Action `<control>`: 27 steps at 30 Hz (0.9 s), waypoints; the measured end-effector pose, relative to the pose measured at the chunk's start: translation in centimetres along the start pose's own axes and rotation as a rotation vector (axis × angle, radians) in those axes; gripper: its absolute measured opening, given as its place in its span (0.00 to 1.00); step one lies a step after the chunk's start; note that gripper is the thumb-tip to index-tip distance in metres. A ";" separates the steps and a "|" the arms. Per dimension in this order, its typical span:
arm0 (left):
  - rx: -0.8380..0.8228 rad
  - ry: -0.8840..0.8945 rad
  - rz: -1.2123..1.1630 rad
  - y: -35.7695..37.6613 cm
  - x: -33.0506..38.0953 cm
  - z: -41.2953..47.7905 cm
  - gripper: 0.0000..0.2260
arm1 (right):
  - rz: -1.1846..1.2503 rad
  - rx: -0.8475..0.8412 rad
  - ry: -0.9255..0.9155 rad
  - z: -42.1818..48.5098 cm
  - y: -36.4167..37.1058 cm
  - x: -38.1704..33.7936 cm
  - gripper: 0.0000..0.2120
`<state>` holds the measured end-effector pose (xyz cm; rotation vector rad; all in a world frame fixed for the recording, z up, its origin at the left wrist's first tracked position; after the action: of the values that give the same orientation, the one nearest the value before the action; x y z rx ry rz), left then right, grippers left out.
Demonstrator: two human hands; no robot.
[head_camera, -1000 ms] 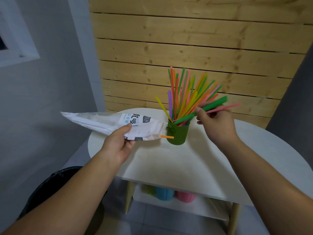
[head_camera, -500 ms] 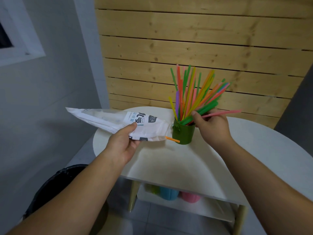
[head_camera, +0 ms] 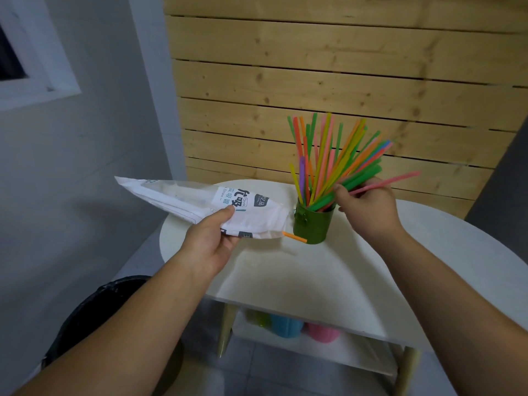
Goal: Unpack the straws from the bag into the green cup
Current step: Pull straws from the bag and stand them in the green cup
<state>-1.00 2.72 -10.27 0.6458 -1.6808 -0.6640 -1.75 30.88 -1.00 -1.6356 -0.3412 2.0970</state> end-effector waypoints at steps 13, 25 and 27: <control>-0.011 -0.013 0.010 0.2 -0.2 0.0 0.14 | 0.296 -0.056 0.091 -0.6 2.1 1.7 0.04; -0.017 -0.005 0.018 0.3 0.1 -0.2 0.14 | 0.351 -0.150 0.324 -3.1 3.0 4.1 0.23; -0.018 -0.005 0.010 0.3 0.1 -0.2 0.15 | 0.347 -0.168 0.382 -3.8 3.2 4.4 0.25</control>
<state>-0.81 2.84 -9.89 0.6234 -1.6797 -0.6731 0.44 29.98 -7.20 -2.2837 -0.1149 1.9646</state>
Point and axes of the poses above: each hand's wrist, its own z-axis towards the middle knuckle, its own y-axis out of the palm, x = y × z, the point moved 8 cm from there along z, towards the middle knuckle, and after that the axes turned 14 degrees about -x, right-handed, at the moved point
